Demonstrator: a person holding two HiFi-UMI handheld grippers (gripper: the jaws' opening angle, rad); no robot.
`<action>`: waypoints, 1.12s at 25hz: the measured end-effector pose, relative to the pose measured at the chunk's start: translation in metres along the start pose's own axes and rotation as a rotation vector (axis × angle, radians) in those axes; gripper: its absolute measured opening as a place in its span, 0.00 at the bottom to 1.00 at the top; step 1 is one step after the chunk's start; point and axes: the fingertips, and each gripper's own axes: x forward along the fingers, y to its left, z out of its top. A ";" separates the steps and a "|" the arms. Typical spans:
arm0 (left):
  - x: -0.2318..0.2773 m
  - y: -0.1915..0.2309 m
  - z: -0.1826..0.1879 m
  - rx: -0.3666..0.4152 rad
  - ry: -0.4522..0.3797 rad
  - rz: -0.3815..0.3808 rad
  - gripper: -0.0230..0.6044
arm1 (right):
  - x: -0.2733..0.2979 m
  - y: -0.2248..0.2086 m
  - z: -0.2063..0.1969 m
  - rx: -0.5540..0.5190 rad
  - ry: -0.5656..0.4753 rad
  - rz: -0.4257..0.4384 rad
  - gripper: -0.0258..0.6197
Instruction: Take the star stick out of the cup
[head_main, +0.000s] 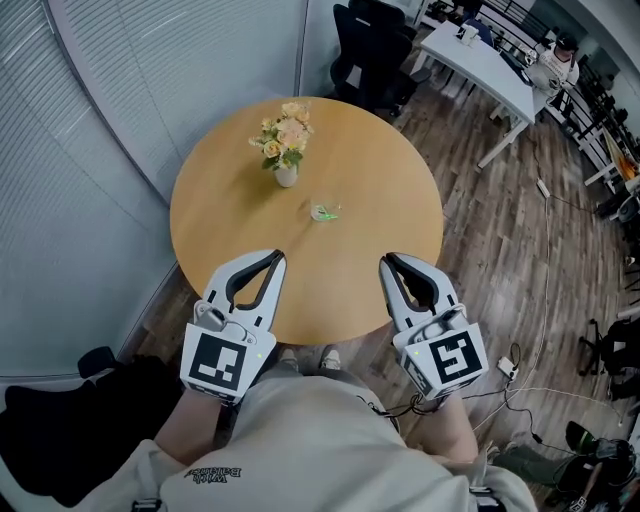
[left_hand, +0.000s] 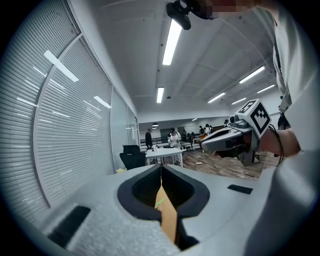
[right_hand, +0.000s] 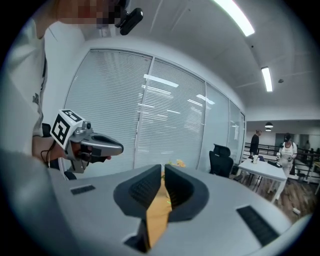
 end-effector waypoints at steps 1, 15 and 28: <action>0.003 -0.002 0.000 0.004 0.007 -0.001 0.07 | 0.000 -0.004 0.000 -0.017 -0.004 -0.005 0.10; 0.047 0.005 -0.004 0.026 0.037 0.049 0.07 | 0.059 -0.033 -0.023 -0.045 0.092 0.153 0.21; 0.096 0.015 -0.038 0.010 0.117 0.029 0.07 | 0.144 -0.021 -0.100 -0.087 0.291 0.327 0.23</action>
